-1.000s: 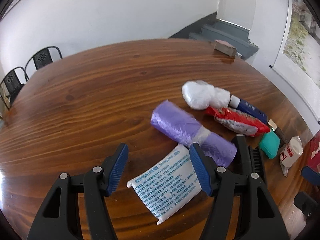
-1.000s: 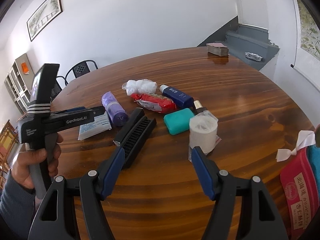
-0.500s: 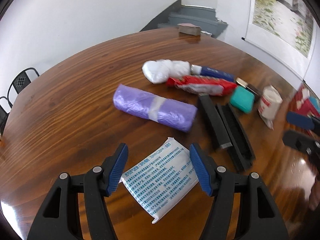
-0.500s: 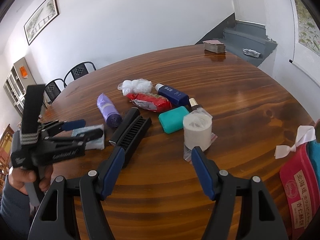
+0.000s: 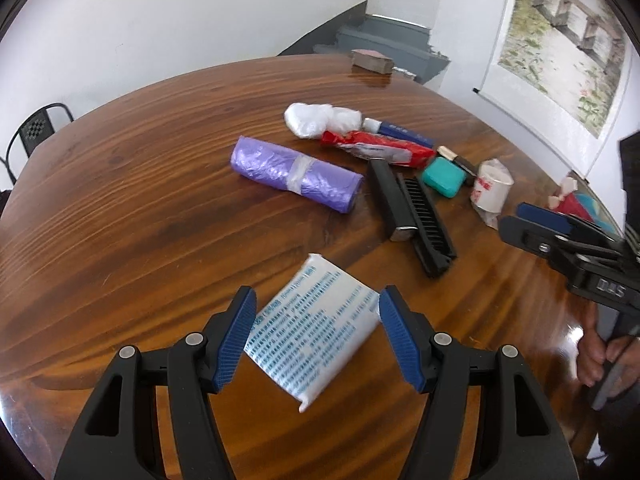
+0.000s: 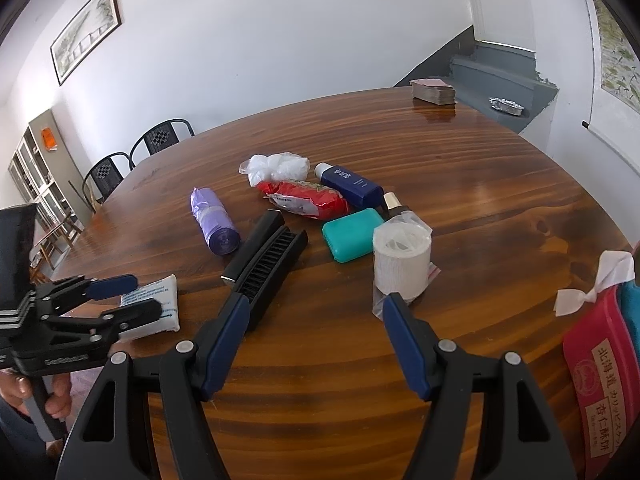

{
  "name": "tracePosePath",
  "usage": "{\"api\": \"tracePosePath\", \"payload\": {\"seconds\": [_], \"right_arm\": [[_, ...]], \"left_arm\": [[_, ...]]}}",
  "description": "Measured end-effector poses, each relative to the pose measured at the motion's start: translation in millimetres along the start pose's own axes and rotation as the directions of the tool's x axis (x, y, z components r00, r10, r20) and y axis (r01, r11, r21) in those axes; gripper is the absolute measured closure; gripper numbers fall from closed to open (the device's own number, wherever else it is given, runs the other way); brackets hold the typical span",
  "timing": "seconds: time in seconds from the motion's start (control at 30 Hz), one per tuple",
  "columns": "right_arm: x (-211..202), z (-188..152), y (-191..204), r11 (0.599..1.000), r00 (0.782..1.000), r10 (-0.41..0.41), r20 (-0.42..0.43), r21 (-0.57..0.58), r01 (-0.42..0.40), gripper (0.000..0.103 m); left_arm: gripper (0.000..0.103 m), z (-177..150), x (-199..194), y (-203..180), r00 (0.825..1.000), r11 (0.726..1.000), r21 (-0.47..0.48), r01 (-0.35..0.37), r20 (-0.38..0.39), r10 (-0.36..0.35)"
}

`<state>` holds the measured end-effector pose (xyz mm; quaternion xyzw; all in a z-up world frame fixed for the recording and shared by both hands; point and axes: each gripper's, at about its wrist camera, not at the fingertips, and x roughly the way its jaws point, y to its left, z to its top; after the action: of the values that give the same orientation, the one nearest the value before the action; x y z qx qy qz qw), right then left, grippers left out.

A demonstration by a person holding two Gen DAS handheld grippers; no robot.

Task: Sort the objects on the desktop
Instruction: 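Grasp the white printed packet with the left gripper, then grasp the black comb with the right gripper while the left gripper holds the packet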

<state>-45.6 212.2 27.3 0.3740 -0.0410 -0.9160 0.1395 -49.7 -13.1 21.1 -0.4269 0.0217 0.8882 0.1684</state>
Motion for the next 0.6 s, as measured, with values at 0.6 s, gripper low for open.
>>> {"api": "tracePosePath", "payload": {"seconds": [0.6], "right_arm": [[10.6,1.6,14.3,1.0,0.999,0.029,-0.039,-0.008,-0.029,0.03]], "left_arm": [[0.05,-12.6,10.0,-10.5,0.997,0.995,0.063,-0.078,-0.012,0.079]]}}
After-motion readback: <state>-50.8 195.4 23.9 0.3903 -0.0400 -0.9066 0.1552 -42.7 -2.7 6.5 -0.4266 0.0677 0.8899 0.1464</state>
